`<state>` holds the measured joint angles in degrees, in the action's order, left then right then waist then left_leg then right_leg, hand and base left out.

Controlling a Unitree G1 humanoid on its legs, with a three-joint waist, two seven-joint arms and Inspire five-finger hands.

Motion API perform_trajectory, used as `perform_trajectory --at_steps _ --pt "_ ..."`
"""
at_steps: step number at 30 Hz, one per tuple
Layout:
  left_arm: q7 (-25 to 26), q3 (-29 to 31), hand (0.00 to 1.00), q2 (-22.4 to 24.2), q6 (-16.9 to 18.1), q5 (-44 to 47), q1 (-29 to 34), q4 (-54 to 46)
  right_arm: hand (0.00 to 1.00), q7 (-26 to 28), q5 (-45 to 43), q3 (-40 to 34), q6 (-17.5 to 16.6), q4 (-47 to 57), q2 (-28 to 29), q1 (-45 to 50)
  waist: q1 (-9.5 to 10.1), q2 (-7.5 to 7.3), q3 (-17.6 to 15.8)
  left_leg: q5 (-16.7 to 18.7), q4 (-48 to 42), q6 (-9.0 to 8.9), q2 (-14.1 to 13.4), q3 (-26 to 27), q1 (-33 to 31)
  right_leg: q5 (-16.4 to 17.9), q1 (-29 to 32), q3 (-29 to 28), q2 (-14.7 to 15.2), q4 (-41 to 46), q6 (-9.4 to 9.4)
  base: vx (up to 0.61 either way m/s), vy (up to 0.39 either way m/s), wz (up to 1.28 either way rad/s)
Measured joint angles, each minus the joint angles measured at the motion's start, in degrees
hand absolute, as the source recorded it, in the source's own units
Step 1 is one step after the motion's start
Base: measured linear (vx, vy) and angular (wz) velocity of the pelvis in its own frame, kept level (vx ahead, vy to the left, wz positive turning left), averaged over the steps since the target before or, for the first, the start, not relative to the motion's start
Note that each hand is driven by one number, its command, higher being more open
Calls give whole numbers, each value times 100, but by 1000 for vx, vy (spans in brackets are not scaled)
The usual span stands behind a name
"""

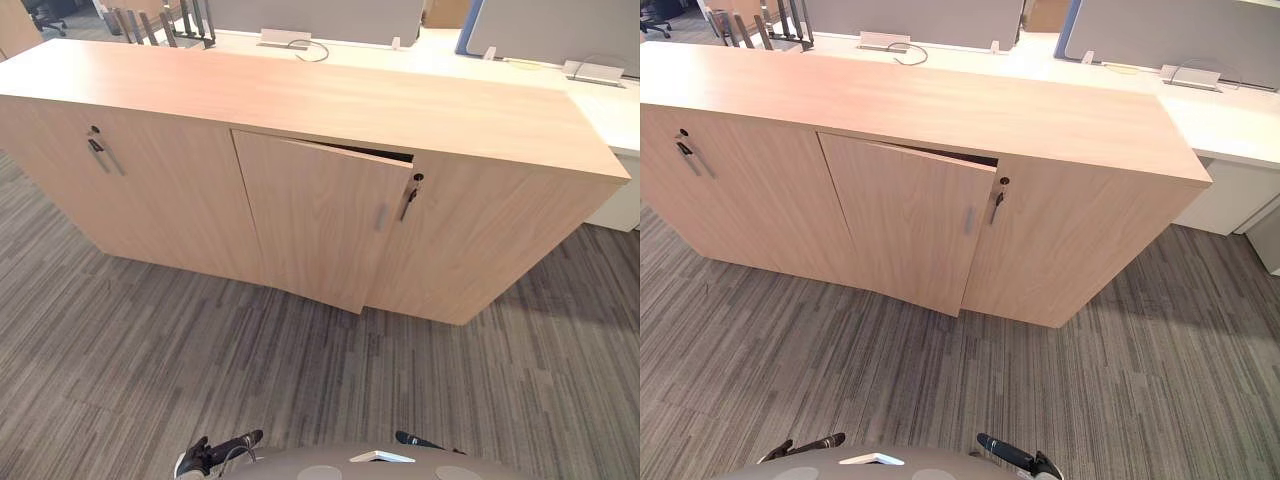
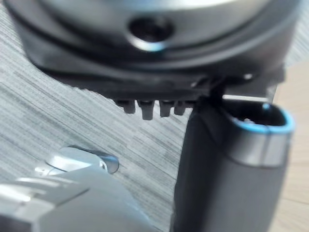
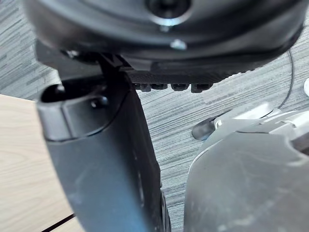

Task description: Walk over to the cabinet, pick up the folder, carry it to the office cabinet, place the folder inside the office cabinet, then close the office cabinet door

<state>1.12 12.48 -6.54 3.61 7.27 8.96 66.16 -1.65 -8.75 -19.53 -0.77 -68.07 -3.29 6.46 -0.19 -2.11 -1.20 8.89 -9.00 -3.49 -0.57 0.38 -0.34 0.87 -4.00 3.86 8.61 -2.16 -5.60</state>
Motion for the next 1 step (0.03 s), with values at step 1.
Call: perform_trajectory --at_steps 1 --pt "-3 -105 100 -19 1 -38 -6 35 100 0 119 2 0 -35 -23 -7 -5 9 14 -16 42 -3 -5 10 37 4 -14 0 -6 -12 8 77 -20 -4"
